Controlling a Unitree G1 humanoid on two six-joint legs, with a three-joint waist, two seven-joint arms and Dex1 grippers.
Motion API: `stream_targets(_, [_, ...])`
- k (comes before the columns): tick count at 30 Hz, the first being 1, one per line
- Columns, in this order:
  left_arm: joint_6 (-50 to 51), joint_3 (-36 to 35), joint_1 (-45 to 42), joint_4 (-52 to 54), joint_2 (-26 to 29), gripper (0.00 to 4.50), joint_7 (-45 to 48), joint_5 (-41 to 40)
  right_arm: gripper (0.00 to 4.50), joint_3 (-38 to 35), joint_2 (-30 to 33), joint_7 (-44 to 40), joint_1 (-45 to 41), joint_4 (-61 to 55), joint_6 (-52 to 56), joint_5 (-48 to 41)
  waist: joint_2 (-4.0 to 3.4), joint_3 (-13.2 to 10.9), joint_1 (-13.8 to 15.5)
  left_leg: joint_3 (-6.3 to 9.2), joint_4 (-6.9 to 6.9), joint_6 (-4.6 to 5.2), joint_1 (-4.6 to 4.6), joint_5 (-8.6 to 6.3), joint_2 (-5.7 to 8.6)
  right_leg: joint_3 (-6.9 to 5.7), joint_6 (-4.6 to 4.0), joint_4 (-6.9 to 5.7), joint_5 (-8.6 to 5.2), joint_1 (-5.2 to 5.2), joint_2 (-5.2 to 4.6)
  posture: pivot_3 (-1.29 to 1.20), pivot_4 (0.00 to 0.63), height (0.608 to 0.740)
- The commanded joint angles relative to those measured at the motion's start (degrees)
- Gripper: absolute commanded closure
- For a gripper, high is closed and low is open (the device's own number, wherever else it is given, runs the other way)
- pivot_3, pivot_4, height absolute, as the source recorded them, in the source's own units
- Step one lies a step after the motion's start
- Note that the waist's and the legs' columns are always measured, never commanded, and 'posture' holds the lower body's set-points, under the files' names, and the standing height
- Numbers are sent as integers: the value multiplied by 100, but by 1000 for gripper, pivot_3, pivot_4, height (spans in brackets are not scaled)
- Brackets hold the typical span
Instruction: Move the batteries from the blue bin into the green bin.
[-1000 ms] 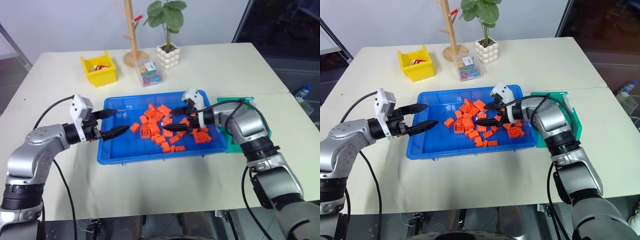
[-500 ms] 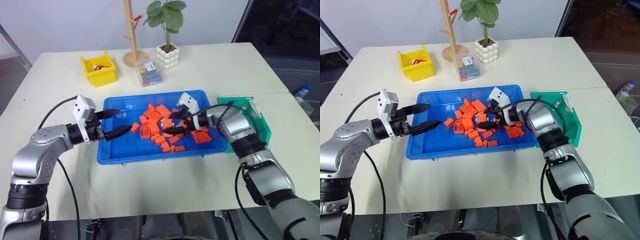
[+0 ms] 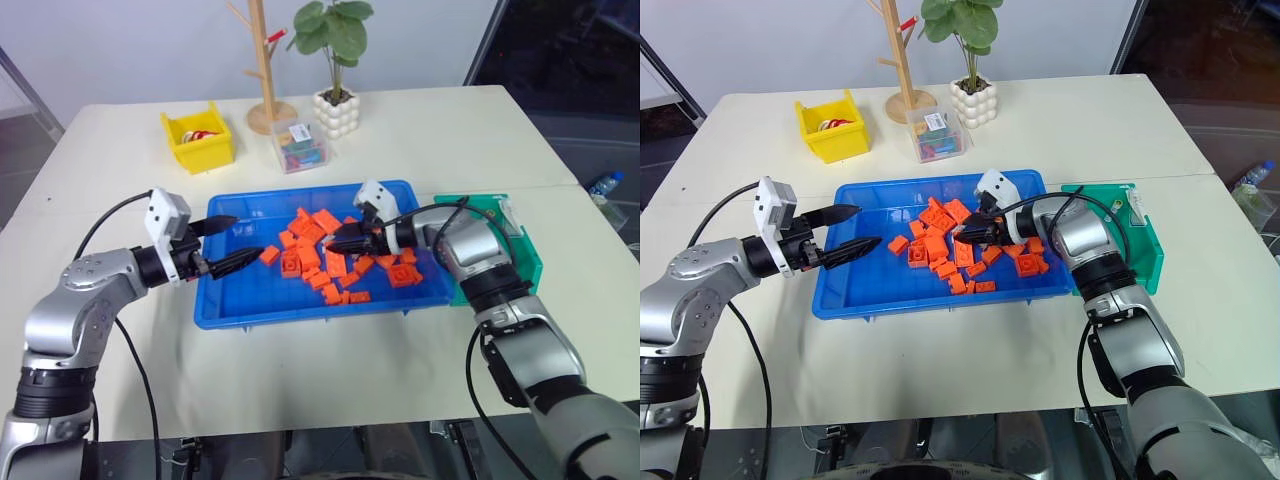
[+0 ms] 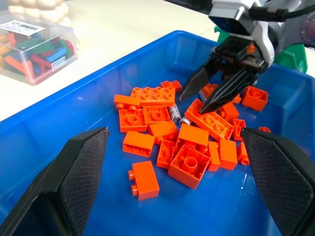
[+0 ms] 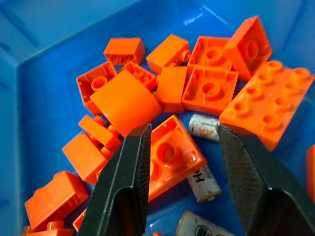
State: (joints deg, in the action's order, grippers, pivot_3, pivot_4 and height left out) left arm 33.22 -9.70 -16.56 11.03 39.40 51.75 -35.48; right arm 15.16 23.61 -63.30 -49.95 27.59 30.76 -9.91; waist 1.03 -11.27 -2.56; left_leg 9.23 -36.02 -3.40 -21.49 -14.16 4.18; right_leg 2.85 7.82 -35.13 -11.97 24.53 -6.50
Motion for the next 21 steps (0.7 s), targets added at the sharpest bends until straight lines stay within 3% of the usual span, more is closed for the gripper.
stream_targets(1, [-103, -78, -93, 121, 20, 0, -33, 12, 2378, -178, -26, -38, -121, -318, 77, -124, 0, 0, -3, 0, 0, 0, 0, 0, 0, 0, 0, 0, 0, 0, 0, 0, 150, 740])
stream_targets(15, [-138, -141, -107, 131, 36, 0, -119, -4, 2378, -1, 35, -156, 189, -347, 69, 6, 0, 0, -2, 0, 0, 0, 0, 0, 0, 0, 0, 0, 0, 0, 0, 0, 150, 740])
stream_targets(18, [-147, -154, -92, 141, 37, 0, -135, -5, 3221, -48, 22, -190, 206, -337, 77, -17, 0, 0, -2, 0, 0, 0, 0, 0, 0, 0, 0, 0, 0, 0, 0, 0, 150, 740])
stream_targets(20, [-154, -159, -82, 138, 40, 0, -137, -2, 4274, -66, 22, -203, 206, -375, 117, -42, 0, 0, -1, 1, 1, 0, 0, 0, 0, 0, 0, 0, 0, 0, 0, 0, 150, 740])
stream_targets(21, [-156, -164, -77, 136, 42, 0, -138, -3, 4462, -70, 29, -224, 214, -418, 137, -59, 0, 0, -1, 1, 0, 0, 0, 0, 0, 0, 0, 0, 0, 0, 0, 0, 150, 740])
